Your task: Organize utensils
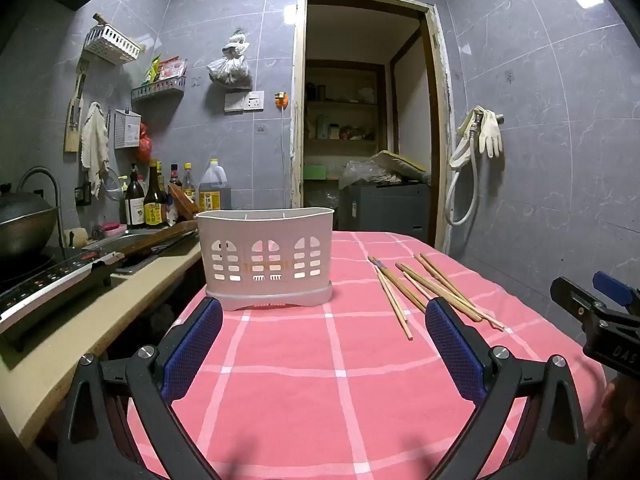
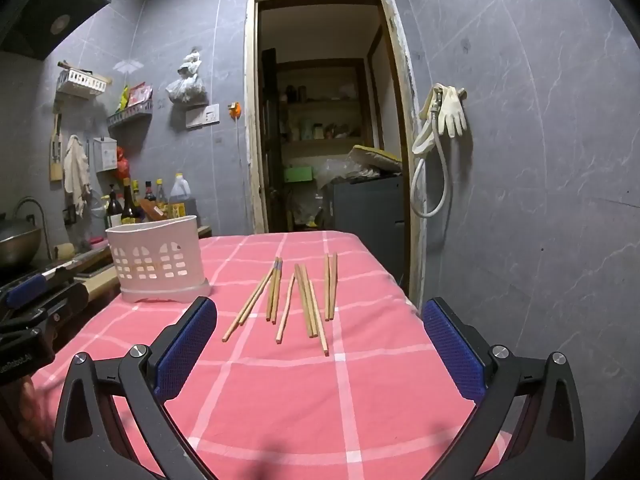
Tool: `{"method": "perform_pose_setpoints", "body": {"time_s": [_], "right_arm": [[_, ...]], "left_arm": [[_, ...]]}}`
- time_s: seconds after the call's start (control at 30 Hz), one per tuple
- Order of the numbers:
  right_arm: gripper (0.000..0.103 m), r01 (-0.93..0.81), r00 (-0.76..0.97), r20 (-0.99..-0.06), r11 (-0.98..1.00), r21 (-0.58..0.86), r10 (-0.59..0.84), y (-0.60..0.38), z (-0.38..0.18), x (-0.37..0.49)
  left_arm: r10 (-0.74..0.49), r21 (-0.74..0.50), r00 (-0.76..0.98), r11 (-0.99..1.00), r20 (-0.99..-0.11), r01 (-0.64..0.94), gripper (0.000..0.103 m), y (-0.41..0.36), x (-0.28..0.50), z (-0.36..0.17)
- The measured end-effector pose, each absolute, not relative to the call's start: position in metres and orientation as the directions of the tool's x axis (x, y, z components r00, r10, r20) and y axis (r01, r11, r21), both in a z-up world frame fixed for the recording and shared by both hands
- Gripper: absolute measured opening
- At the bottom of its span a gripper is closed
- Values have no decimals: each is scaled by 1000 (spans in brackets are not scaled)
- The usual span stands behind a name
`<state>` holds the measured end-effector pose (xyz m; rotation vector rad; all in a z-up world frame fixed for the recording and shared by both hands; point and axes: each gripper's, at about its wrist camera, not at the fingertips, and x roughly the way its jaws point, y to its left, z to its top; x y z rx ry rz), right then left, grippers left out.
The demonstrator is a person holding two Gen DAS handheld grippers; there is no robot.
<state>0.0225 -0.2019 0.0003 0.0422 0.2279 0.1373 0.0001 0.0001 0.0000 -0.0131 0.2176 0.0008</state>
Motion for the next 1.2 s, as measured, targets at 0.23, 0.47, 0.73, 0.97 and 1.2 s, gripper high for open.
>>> {"method": "perform_pose_setpoints", "body": {"time_s": [0.23, 0.47, 0.73, 0.97, 1.2], "right_arm": [[103, -133, 965, -220, 990, 57, 142, -202, 0, 23], [103, -132, 967, -214, 990, 58, 141, -202, 1, 21], [103, -132, 967, -214, 990, 58, 141, -202, 1, 22], [103, -132, 966, -217, 989, 60, 142, -202, 0, 23], [103, -131, 966, -215, 990, 60, 141, -202, 1, 22]], "left_arm": [[-1, -15, 976, 1000, -219, -2, 99, 0, 0, 0], [-5, -19, 975, 1000, -222, 0, 99, 2, 1, -3], [-2, -22, 974, 1000, -225, -3, 99, 2, 3, -2], [-3, -22, 974, 1000, -226, -2, 99, 3, 3, -2], [-2, -22, 974, 1000, -226, -3, 99, 2, 3, -2]]}}
